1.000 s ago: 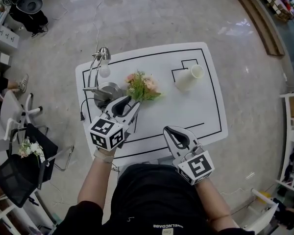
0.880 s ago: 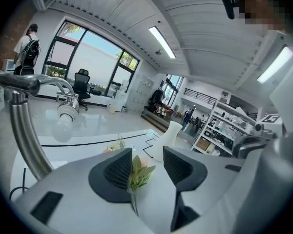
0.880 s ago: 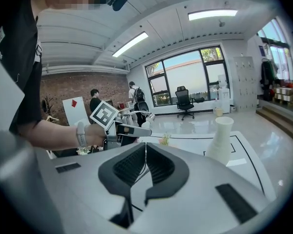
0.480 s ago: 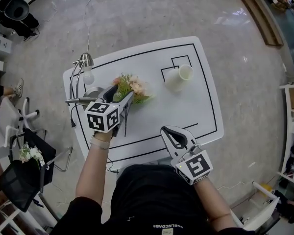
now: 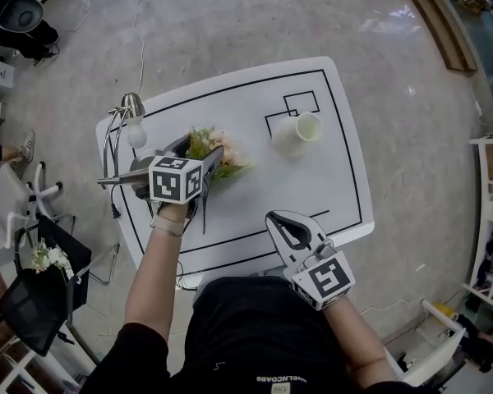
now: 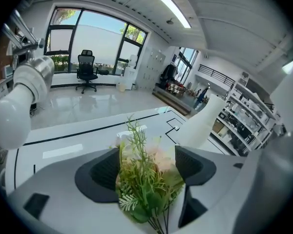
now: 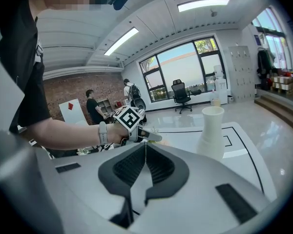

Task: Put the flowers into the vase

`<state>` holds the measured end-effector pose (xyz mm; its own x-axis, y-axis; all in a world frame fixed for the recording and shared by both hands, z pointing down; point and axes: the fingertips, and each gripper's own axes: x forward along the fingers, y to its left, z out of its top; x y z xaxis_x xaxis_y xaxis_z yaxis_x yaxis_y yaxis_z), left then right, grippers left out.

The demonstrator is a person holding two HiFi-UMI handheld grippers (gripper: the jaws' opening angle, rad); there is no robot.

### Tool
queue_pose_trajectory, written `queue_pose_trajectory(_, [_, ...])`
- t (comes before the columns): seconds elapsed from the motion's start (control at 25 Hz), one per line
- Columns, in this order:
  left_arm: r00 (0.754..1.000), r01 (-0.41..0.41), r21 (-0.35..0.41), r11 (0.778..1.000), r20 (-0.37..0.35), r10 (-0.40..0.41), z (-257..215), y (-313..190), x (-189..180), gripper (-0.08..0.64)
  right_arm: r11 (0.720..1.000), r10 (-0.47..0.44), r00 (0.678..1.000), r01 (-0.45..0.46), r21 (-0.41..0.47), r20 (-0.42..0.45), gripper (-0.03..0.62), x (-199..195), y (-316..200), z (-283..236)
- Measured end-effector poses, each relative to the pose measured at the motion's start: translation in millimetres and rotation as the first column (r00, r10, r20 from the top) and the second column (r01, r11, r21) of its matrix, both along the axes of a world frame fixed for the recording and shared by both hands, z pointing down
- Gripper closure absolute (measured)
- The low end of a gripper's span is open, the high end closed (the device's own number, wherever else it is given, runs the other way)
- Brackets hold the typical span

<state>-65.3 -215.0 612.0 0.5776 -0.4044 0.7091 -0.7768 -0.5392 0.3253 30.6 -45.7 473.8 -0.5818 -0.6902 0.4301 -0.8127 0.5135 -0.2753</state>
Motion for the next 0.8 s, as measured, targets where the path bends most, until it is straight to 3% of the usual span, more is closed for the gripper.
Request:
queue_pose_trajectory(0.44, [0.991, -0.036, -0.086, 0.996, 0.123, 0.047, 41.9, -14.0, 6.4, 0.221, 0.999, 0.005, 1.0, -0.005, -0.033, 0.001, 0.58, 4.2, -10.7, 13.4])
queue_pose_trajectory(0.8, [0.977, -0.062, -0.101, 0.993, 0.199, 0.081, 65.2, -16.1, 10.9, 0.221, 0.998, 0.018, 1.0, -0.018, -0.058, 0.001, 0.579, 5.6, -12.2, 21.2])
